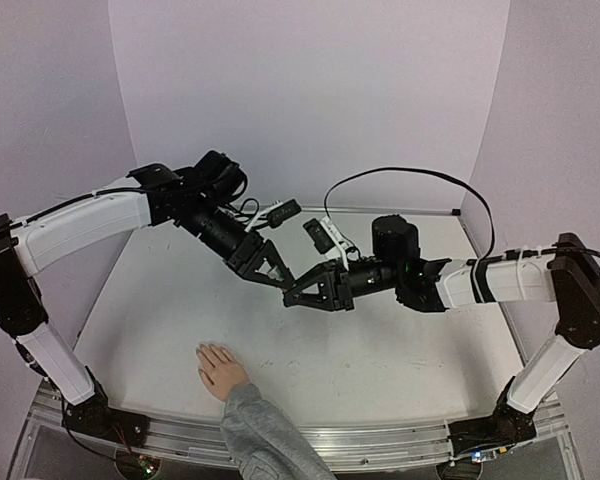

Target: Paint the nails

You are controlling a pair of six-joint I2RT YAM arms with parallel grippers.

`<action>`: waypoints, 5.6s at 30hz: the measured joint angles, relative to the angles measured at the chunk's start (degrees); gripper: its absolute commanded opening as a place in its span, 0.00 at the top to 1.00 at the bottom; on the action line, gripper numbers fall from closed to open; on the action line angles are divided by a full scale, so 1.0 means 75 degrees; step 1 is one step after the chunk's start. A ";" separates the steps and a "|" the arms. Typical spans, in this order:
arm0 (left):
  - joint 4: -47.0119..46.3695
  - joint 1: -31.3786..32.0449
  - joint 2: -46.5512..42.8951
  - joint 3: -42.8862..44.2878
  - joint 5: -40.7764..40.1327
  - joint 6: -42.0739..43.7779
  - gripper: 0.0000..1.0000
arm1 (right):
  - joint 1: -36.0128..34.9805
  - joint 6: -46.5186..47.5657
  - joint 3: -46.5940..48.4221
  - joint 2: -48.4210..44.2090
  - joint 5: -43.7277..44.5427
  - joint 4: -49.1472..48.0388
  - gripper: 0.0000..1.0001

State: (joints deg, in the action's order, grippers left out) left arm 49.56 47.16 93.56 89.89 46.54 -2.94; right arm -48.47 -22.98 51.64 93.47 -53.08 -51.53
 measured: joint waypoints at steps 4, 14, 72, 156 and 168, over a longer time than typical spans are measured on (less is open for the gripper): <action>-0.0662 0.0006 -0.0676 -0.0691 -0.0035 -0.0256 0.02 | -0.0009 -0.0119 -0.0026 -0.0096 0.0393 -0.0169 1.00; -0.3867 0.0006 -0.2573 -0.2060 0.0015 -0.1728 0.02 | -0.0020 -0.1495 -0.0460 -0.0708 0.0592 -0.2020 1.00; -0.3815 0.0283 -0.1134 -0.1361 -0.3643 -0.3261 1.00 | -0.1364 0.1480 0.1233 -0.0667 0.7883 0.2448 0.23; -0.5677 0.0152 -0.1979 -0.1973 0.0393 -0.3124 0.49 | 0.0038 -0.2815 -0.0038 0.0032 -0.0414 -0.4683 1.00; -0.5712 0.0137 -0.1810 -0.1944 -0.0035 -0.2611 0.90 | 0.0038 -0.2637 -0.0035 0.0006 0.0198 -0.4194 1.00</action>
State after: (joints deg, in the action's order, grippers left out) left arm 6.72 48.18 79.99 75.31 46.28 -22.52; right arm -48.18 -42.76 51.37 93.51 -51.59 -82.98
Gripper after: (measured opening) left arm 0.187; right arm 0.224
